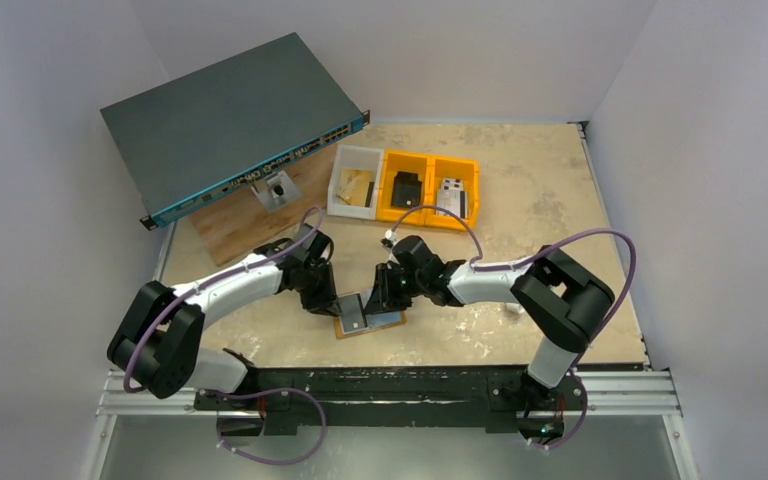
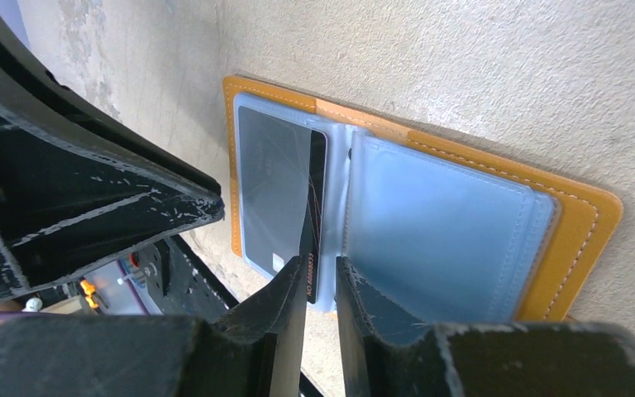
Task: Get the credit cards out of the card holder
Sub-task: Remove the credit card from the card holder.
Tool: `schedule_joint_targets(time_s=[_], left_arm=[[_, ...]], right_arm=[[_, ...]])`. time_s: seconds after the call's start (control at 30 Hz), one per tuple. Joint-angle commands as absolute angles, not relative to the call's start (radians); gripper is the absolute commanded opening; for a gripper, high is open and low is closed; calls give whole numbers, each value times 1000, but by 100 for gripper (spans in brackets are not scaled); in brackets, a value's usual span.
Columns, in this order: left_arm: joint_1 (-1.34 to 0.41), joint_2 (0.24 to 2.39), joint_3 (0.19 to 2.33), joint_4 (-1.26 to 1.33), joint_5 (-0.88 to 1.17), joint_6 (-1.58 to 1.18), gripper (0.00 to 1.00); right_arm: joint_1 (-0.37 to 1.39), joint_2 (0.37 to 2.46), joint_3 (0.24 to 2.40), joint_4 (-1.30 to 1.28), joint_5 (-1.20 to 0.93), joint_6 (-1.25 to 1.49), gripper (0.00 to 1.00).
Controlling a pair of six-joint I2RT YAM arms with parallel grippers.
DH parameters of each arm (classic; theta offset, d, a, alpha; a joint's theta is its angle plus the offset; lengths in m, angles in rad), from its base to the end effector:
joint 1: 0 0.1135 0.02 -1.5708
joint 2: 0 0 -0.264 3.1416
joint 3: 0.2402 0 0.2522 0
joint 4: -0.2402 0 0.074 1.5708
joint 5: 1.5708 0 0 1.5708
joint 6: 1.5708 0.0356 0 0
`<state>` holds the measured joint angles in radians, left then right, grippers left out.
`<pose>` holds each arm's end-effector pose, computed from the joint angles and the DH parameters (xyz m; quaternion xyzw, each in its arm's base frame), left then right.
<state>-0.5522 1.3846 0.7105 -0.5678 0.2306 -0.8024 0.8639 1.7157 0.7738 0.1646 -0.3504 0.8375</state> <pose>0.1958 -0.1302 0.1641 -0.1036 0.9747 -0.1904 0.0556 0.2033 0.2568 0.1366 -0.0793 0.9072 0.3921 0.1301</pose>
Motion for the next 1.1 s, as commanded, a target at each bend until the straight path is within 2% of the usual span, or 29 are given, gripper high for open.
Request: schedule_joint_targets(time_s=[0.0,0.4,1.07], left_arm=[[-552,1352,758,-570,236,-775,12],[-556,1465,745,-509,243,-773,0],[-624,1602,803,-506,213,-842,0]], right_arm=[[868,1733,762,196,-359,846,20],[868,1751,755,215,-377,860,19],[867,1778,740,288,-429,877,21]])
